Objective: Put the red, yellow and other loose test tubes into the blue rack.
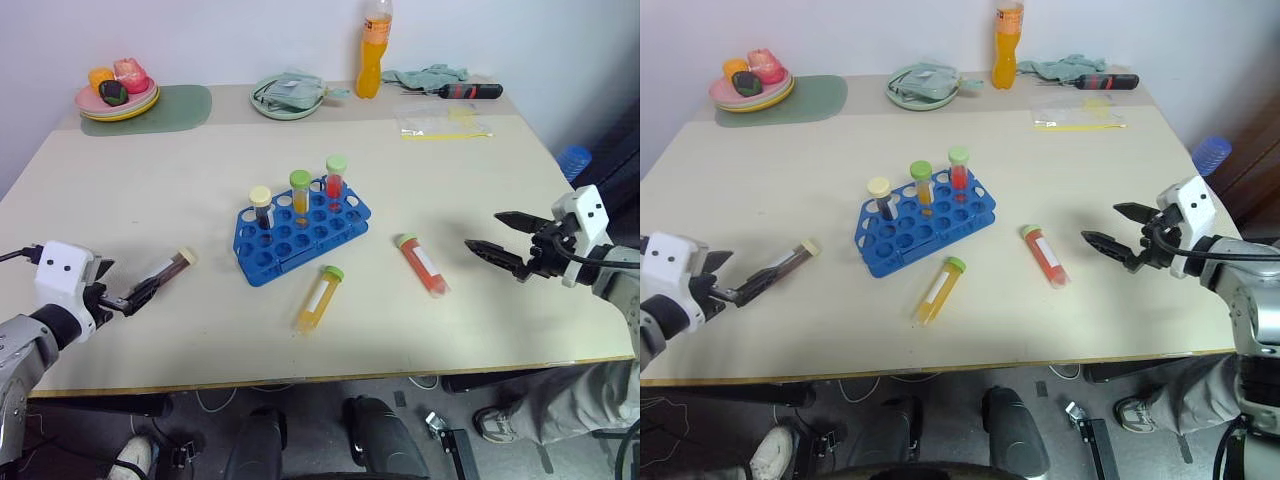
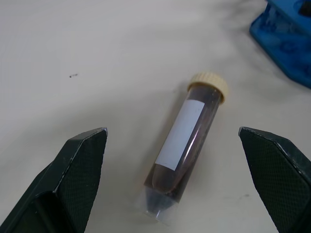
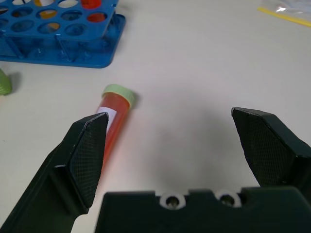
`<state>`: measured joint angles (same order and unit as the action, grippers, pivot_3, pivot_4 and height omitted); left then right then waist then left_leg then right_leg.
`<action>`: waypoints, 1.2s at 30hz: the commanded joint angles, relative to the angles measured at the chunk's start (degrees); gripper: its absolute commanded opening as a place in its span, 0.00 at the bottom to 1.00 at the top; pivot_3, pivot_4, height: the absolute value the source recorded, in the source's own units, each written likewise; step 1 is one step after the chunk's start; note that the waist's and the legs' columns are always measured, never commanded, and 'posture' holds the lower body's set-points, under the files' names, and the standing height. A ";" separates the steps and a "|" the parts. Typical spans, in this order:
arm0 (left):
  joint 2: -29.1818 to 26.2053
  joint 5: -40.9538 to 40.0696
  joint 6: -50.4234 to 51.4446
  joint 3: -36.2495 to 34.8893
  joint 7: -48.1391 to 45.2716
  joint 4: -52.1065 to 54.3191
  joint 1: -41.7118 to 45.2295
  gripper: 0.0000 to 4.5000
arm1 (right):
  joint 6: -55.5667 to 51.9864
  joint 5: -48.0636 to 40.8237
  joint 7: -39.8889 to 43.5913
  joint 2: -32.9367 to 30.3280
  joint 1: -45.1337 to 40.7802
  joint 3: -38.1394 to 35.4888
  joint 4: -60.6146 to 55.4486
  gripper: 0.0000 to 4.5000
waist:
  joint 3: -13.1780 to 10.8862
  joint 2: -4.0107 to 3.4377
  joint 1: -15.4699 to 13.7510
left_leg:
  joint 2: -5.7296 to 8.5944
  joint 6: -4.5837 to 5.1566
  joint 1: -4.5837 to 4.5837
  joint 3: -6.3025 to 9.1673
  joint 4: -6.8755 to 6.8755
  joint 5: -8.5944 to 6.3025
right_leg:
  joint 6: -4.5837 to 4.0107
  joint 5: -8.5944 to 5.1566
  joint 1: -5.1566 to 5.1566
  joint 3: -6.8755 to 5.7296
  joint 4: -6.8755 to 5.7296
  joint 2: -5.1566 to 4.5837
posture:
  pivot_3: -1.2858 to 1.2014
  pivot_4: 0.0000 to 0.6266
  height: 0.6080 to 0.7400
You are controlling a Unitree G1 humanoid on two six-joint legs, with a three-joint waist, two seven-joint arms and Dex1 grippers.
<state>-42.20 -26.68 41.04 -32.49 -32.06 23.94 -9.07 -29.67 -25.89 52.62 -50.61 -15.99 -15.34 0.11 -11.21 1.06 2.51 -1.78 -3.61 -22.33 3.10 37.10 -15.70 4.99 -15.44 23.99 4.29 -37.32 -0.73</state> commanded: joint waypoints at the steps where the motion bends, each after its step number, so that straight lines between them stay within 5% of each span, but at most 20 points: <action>1: 0.29 -0.32 -0.25 -1.35 0.61 2.22 -0.41 0.99 | 0.38 0.39 0.03 -0.54 -1.45 0.07 -0.91 1.00 | 0.00 0.00 0.00 | 0.00 0.00 0.00 0.00 0.00 0.00 | 0.00 0.00 0.00 0.00 0.00 0.00 | 0.52 0.24 1.00; 11: 0.69 -1.86 -1.02 0.54 -1.09 3.31 1.32 0.99 | -3.19 -0.13 -2.53 0.13 -3.01 0.50 -3.88 1.00 | 0.00 0.00 -0.03 | 0.00 0.00 0.00 0.00 0.01 0.00 | 0.00 0.00 0.00 0.00 -0.01 0.00 | 0.52 0.24 1.00; 21: -0.11 -3.87 -2.80 16.49 -8.43 9.07 6.11 0.99 | -22.58 -2.52 -12.19 -1.88 -2.66 2.52 -20.13 1.00 | 0.02 -0.01 -0.12 | 0.00 0.00 -0.02 0.02 0.04 0.00 | 0.01 0.01 0.00 0.00 -0.04 0.00 | 0.52 0.24 1.00; 28: 0.77 0.71 -8.83 32.23 -13.67 8.80 10.92 0.99 | -61.08 -5.25 -24.09 4.00 -22.35 13.20 -21.99 1.00 | 0.03 -0.05 0.10 | -0.02 0.00 0.03 0.00 0.04 0.01 | -0.06 0.03 0.07 0.08 -0.14 0.09 | 0.52 0.24 1.00; 36: 3.81 1.54 -10.25 35.60 -13.13 8.03 13.14 0.99 | -62.83 -18.04 -40.44 5.57 -36.78 27.24 -2.78 1.00 | 0.04 -0.03 -0.12 | 0.03 0.01 -0.25 -0.03 0.05 0.00 | -0.05 0.05 0.29 0.05 -0.11 -0.01 | 0.52 0.24 1.00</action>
<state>-38.41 -25.40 32.07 3.30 -45.19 30.98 3.94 -92.17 -40.46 15.26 -43.94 -50.32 10.36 -4.23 -11.17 1.02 2.39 -1.76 -3.59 -22.58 3.06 37.14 -15.70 4.94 -15.39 24.31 4.34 -37.44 -0.73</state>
